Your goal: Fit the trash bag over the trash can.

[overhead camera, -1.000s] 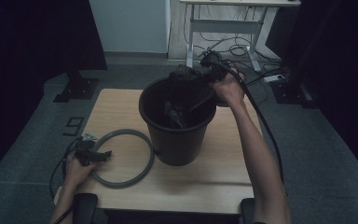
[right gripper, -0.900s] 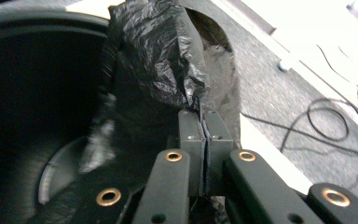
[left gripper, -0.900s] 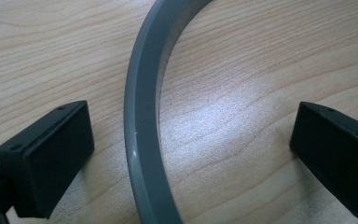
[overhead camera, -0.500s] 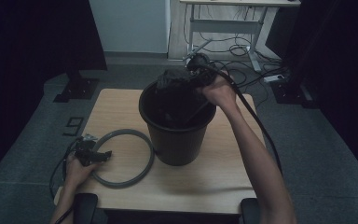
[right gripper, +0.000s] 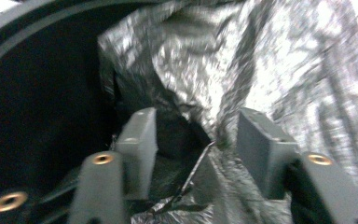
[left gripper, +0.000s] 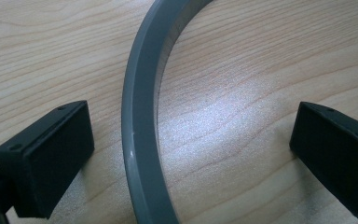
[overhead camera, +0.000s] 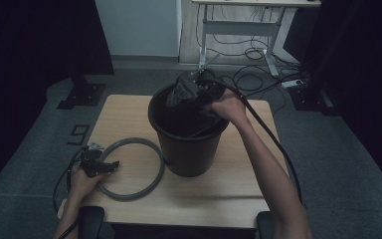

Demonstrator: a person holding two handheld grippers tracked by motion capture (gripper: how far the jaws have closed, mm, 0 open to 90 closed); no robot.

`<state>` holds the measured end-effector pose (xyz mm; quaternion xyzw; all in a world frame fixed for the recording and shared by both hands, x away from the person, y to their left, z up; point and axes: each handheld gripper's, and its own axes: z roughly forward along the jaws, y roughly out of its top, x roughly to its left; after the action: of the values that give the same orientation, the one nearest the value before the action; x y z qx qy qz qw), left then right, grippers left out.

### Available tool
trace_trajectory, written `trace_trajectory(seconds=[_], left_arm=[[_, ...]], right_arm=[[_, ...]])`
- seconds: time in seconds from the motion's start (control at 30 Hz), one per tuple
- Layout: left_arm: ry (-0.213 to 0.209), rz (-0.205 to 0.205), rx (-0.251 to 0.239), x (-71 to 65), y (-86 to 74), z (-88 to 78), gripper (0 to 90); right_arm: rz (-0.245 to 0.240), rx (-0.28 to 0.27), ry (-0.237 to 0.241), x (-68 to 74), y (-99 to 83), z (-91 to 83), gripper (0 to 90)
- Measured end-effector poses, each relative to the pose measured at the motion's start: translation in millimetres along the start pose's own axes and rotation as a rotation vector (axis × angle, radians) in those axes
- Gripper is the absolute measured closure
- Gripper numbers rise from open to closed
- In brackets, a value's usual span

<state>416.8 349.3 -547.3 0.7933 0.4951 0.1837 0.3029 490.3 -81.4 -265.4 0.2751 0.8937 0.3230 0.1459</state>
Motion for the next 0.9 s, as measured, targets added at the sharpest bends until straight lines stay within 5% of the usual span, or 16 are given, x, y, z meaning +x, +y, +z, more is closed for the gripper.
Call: trace_trajectory(seconds=[0.2, 0.43, 0.53, 0.73, 0.8, 0.9], left_arm=[[0.000, 0.000, 0.000, 0.0, 0.0, 0.0, 0.0], [-0.003, 0.003, 0.000, 0.2, 0.1, 0.1, 0.0], [-0.003, 0.003, 0.000, 0.2, 0.2, 0.1, 0.0], [-0.005, 0.005, 0.000, 0.3, 0.3, 0.3, 0.0], [-0.005, 0.005, 0.000, 0.2, 0.3, 0.3, 0.0], [-0.005, 0.005, 0.000, 0.2, 0.4, 0.4, 0.0]], right_arm=[[0.016, -0.039, -0.065, -13.7, 15.9, -17.2, 36.2], [0.005, 0.036, -0.163, -39.3, 5.9, 15.2, 32.7], [0.012, 0.082, -0.199, -50.0, -3.3, 29.8, 42.9], [0.023, 0.161, -0.184, -60.3, -14.4, 44.3, 59.4], [0.028, 0.162, -0.174, -61.4, -14.0, 42.4, 56.0], [0.035, 0.099, -0.183, -61.4, -7.9, 33.2, 36.3]])
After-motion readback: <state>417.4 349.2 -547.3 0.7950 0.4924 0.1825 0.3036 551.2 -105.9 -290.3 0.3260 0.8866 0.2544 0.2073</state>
